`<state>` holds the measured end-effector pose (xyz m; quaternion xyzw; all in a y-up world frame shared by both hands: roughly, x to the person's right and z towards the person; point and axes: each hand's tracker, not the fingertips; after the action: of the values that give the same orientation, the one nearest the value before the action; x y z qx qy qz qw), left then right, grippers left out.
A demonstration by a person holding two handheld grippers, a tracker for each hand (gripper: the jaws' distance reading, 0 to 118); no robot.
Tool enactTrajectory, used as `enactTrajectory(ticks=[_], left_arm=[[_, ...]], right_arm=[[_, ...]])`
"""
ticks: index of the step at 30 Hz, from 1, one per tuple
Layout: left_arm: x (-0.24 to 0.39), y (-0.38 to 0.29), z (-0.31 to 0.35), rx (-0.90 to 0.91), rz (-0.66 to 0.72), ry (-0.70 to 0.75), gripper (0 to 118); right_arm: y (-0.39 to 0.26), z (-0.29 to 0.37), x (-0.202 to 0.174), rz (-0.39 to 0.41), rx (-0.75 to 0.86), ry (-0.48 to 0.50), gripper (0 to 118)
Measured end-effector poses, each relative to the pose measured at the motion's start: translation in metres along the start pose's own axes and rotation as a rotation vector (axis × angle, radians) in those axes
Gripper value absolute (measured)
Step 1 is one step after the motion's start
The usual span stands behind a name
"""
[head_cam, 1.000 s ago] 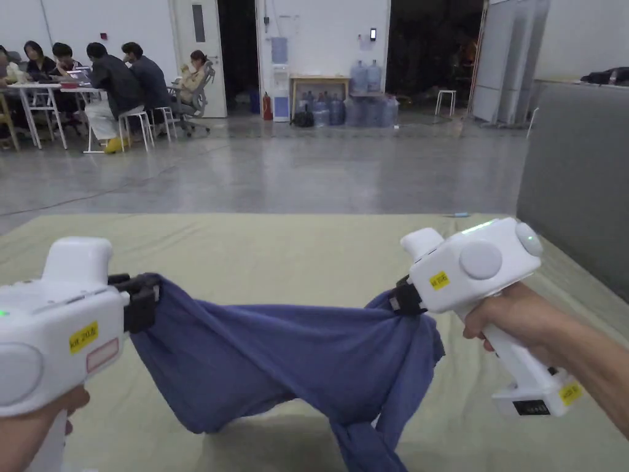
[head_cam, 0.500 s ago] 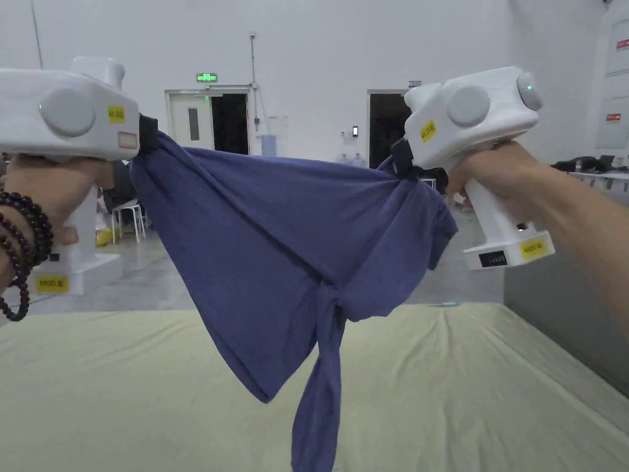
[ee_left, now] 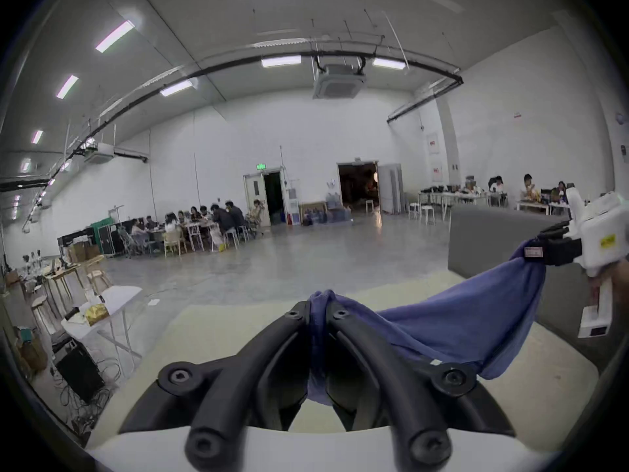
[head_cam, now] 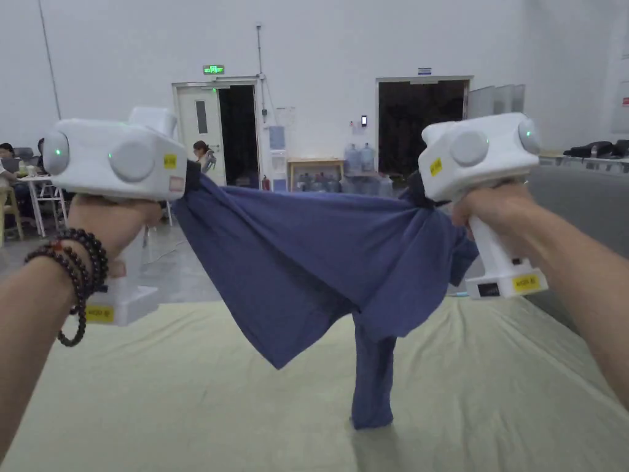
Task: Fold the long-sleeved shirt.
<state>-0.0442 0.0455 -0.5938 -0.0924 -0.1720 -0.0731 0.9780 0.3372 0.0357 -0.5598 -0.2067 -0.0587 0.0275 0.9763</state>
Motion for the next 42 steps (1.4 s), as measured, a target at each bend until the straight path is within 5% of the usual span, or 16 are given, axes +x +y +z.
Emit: enactTrajectory(ticks=[9, 18, 24, 34, 36, 37, 39, 40, 42], left_arm=[[0.005, -0.137, 0.002, -0.159, 0.044, -0.069, 1], [0.028, -0.296, 0.127, -0.268, -0.018, -0.209, 1], [0.054, -0.428, 0.217, -0.458, -0.097, -0.306, 1], [0.051, -0.479, 0.249, -0.529, -0.084, -0.317, 1], [0.044, -0.474, 0.243, -0.525, -0.046, -0.326, 3], [0.050, -0.466, 0.251, -0.524, -0.019, -0.330, 29], [0.043, -0.452, 0.255, -0.509, 0.002, -0.320, 108], [0.040, -0.446, 0.257, -0.509, 0.008, -0.319, 117], [0.032, -0.429, 0.271, -0.471, 0.036, -0.324, 117]], right_arm=[[-0.137, -0.037, 0.001, -0.088, -0.116, 0.079, 0], [-0.318, 0.048, -0.023, 0.061, -0.234, 0.149, 0], [-0.458, 0.122, -0.042, 0.041, -0.384, 0.188, 1], [-0.507, 0.152, -0.060, 0.106, -0.480, 0.213, 2], [-0.507, 0.152, -0.059, 0.122, -0.485, 0.232, 18], [-0.503, 0.156, -0.057, 0.118, -0.483, 0.230, 50], [-0.491, 0.176, -0.048, 0.039, -0.446, 0.228, 96], [-0.485, 0.189, -0.041, 0.008, -0.412, 0.220, 99], [-0.472, 0.222, -0.024, -0.062, -0.335, 0.208, 99]])
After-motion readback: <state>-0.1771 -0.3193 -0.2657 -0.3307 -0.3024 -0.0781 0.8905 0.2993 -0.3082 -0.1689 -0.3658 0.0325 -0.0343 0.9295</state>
